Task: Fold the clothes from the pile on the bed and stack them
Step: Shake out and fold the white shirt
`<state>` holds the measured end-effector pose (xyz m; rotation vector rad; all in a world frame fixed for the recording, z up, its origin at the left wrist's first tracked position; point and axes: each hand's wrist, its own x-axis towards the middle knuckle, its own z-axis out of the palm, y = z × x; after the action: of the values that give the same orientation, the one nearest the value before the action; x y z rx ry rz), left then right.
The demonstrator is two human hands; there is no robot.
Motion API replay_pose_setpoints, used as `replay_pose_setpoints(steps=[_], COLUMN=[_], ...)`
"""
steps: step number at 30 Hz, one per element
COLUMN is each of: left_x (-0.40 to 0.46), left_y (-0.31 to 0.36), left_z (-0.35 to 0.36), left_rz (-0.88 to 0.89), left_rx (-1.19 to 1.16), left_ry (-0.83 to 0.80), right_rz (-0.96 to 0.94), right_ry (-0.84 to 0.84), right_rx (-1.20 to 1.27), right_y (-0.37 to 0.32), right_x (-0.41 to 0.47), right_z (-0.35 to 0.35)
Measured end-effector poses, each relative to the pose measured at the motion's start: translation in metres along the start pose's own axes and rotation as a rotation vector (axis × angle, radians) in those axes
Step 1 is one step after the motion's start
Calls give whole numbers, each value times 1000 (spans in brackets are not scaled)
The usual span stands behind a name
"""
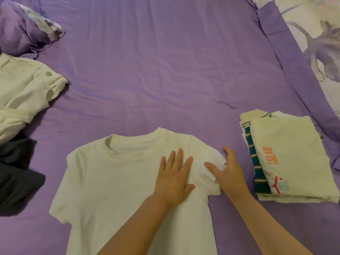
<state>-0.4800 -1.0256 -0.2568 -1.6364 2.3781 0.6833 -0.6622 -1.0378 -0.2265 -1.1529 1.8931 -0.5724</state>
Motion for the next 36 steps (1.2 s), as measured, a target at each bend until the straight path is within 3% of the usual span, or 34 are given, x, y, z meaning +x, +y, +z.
replay_pose_setpoints(steps=[5, 8, 10, 12, 14, 16, 19, 24, 28, 32, 36], left_x=[-59, -90, -106, -117, -125, -130, -138, -153, -164, -173, -169], left_y=[-34, -49, -58, -64, -71, -79, -100, -126, -141, -169, -207], left_z=[8, 9, 8, 4, 2, 0, 6, 5, -19, -30, -27], left_rz=[-90, -123, -152, -179, -202, -241, -321, -227, -142, -419, -662], left_rx=[-36, -40, -63, -106, -114, -68, 3, -14, -140, -136, -483], left_ry=[33, 35, 23, 47, 113, 165, 8, -62, 198, 406, 408], right_rz=[-7, -14, -90, -193, -285, -330, -340, -247, -245, -398, -499], right_ry=[-6, -105, -169, -106, -64, -157, -287, -346, -239, -326, -485], right_rx=[14, 6, -137, -304, -565, -855, -1078, -1128, -1132, -1001, -953], right_y=[-23, -42, -46, -44, -37, -26, -8, -13, -39, -66, -91], right_x=[-16, -28, -36, -42, -44, -44, -41, -36, -56, -85, -105], right_z=[21, 36, 46, 56, 65, 74, 84, 91, 115, 161, 211])
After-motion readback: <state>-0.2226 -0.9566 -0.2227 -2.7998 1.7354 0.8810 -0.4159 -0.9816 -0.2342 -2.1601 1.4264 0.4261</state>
